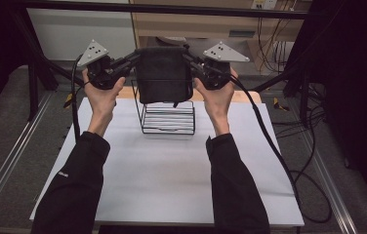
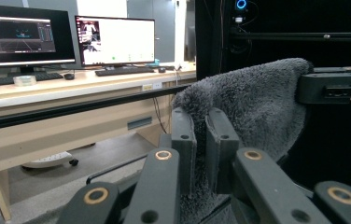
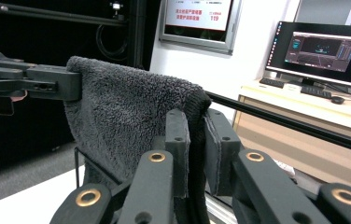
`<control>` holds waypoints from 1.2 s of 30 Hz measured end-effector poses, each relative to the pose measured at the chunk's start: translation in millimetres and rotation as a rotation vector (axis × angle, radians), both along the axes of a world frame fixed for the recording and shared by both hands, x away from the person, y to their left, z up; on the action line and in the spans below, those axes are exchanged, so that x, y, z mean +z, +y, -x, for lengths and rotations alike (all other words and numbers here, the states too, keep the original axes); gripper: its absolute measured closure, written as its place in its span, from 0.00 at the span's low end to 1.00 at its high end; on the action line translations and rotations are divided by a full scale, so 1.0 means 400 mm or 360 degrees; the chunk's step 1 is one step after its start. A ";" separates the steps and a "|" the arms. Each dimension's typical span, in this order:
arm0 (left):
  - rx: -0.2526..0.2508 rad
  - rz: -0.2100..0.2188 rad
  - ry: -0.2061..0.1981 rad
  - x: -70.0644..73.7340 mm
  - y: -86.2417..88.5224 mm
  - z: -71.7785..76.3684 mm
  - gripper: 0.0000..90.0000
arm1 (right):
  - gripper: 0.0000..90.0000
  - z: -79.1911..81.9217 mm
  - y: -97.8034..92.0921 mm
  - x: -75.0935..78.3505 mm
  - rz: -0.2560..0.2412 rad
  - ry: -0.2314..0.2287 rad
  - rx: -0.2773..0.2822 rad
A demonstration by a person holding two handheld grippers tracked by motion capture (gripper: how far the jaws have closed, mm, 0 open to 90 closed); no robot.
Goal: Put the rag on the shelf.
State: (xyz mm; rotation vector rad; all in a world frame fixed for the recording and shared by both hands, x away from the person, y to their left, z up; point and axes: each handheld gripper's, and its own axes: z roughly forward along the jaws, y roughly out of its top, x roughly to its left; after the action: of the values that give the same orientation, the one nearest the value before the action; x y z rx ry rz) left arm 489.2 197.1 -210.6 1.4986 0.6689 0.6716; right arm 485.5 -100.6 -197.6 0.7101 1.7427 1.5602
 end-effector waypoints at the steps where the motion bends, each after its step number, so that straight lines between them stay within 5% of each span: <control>1: 0.0006 -0.0010 -0.0004 -0.003 0.000 0.003 0.92 | 0.90 0.005 0.001 -0.002 0.0010 -0.0007 0.0002; 10: 0.0018 -0.0022 -0.0025 -0.044 0.003 0.034 0.92 | 0.90 0.042 0.005 -0.038 0.0033 -0.0029 0.0030; 21: 0.0036 -0.0116 -0.0035 -0.129 -0.005 0.074 0.92 | 0.90 0.074 -0.001 -0.131 0.0035 0.0033 0.0055; 36: 0.0024 -0.0203 0.0190 -0.148 0.008 0.102 0.83 | 0.85 0.088 -0.002 -0.154 0.0095 0.0210 0.0063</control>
State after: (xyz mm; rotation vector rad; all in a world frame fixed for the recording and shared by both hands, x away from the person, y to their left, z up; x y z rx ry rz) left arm 448.5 200.3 -269.8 1.6628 0.7401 0.6501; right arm 450.1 -101.3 -259.3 0.7683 1.9020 1.5105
